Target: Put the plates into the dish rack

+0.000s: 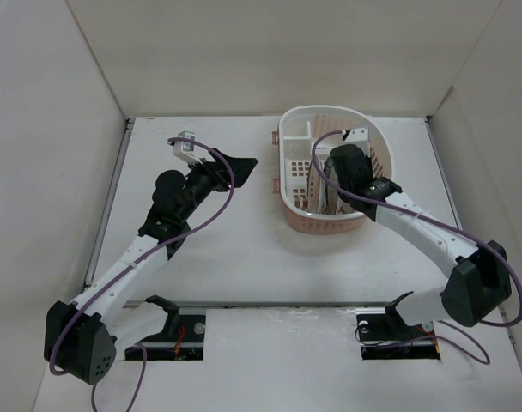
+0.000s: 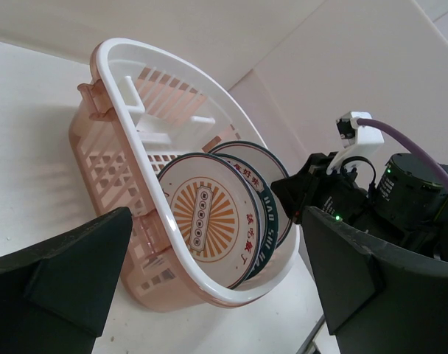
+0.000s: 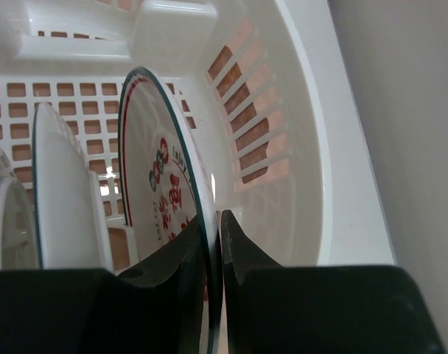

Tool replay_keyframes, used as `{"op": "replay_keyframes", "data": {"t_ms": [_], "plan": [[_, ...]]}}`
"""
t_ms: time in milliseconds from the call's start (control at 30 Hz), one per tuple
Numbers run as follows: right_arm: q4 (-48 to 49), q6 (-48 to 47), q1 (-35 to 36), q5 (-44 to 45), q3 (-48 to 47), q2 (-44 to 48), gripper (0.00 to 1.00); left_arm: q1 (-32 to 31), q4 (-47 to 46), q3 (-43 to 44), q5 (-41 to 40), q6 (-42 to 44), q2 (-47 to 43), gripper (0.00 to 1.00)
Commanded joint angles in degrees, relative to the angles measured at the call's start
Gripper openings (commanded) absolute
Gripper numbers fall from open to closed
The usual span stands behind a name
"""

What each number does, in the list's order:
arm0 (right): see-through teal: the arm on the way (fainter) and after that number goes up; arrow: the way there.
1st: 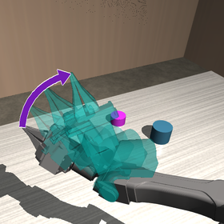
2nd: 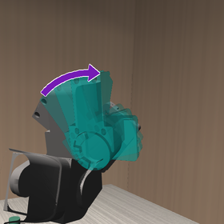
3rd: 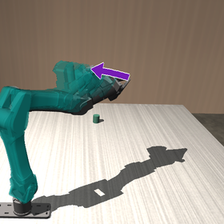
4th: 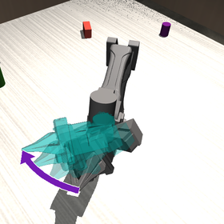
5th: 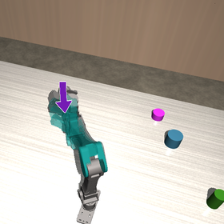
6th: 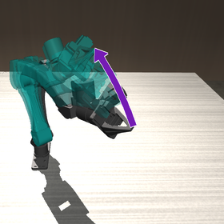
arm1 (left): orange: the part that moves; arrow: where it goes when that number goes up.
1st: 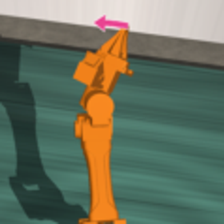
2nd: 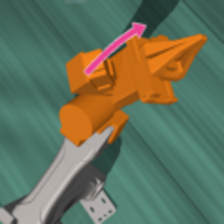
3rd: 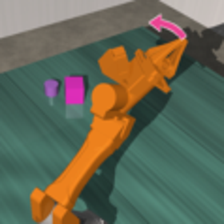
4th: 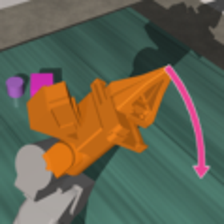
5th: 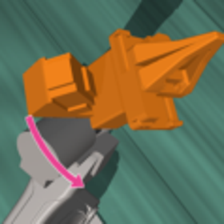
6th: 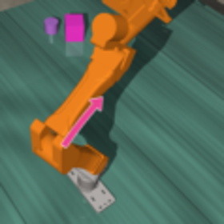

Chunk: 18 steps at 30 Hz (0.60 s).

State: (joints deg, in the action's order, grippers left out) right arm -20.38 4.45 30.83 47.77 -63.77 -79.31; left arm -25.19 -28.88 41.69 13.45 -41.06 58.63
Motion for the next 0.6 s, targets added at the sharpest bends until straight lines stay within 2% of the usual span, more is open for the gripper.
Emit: {"op": "replay_keyframes", "data": {"t_ms": [0,67,367,500,567], "plan": [[0.2,2.5,1.3,0.5,-1.4,-0.3,0.19,-0.3,-2.0,0.3,-0.5,1.0,-1.6,1.0],[-0.4,2.5,1.8,1.0,-1.4,-0.3,0.23,-0.3,-1.4,0.3,-0.5,1.0,-1.6,1.0],[-1.1,3.6,1.8,1.6,-2.0,-0.8,0.25,-0.3,-0.9,0.8,-0.5,1.0,-1.6,1.0],[-1.7,3.6,1.8,1.6,-2.0,-0.8,0.36,-0.3,-0.9,0.8,-0.5,1.0,-1.1,1.0],[-1.7,4.1,1.8,1.1,-2.0,-0.8,0.46,-0.3,-0.9,0.8,-0.5,1.0,-1.1,1.0]]}}
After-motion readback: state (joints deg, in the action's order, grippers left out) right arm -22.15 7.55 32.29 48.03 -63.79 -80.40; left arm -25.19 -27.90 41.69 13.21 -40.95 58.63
